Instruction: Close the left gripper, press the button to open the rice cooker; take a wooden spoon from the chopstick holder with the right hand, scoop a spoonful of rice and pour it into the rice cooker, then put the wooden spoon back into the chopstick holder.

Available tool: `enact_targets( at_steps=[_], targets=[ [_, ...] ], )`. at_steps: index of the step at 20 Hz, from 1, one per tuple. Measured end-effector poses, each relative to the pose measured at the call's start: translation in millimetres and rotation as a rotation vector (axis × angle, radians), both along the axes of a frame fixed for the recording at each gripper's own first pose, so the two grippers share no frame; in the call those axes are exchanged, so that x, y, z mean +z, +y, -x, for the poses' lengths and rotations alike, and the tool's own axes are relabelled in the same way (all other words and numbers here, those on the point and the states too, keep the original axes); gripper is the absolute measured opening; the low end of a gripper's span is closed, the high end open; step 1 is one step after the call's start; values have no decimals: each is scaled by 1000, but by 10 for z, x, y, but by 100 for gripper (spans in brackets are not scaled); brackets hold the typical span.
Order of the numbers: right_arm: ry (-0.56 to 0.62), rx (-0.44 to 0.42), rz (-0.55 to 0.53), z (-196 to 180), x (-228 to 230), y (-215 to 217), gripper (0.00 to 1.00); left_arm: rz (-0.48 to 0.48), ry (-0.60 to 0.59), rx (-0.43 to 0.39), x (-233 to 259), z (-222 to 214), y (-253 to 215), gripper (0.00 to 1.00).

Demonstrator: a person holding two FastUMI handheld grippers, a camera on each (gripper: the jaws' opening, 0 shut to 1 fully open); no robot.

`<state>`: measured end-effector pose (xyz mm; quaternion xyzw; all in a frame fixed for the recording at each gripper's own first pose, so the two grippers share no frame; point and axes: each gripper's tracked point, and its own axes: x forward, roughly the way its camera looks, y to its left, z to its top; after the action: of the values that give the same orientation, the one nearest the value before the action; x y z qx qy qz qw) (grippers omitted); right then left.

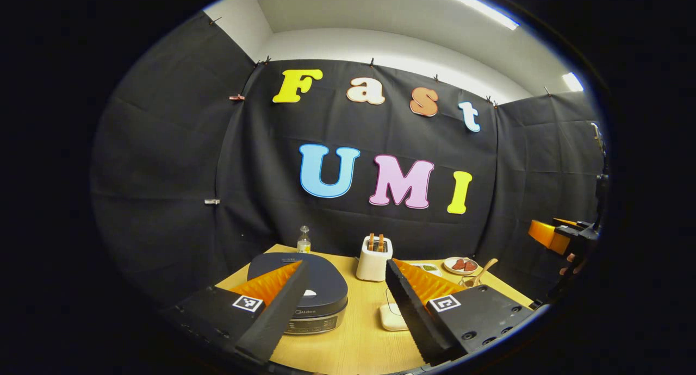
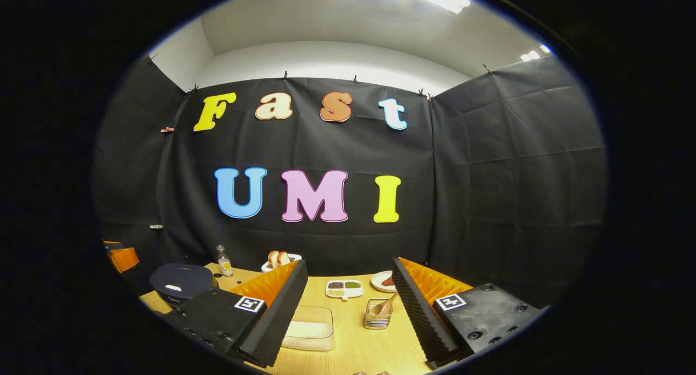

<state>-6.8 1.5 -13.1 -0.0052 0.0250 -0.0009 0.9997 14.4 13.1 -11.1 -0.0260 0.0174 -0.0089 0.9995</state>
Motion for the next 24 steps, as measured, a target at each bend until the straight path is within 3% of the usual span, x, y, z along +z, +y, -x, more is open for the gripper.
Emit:
enact_targets(
  at_steps=[12, 16, 21, 24],
  targets=[
    [91, -27, -11, -339, -403, -335, 98, -60, 99, 56, -112, -456, 114, 90],
    [111, -6, -8, -520, -507, -389, 98, -86, 163, 107, -215, -695, 287, 65],
    [123, 10, -43, -738, -582, -477, 99, -82, 262, 140, -413, -889, 482, 23],
    [143, 14, -58, -810, -674, -540, 98, -52, 327, 161, -598, -976, 608, 7]
  ],
)
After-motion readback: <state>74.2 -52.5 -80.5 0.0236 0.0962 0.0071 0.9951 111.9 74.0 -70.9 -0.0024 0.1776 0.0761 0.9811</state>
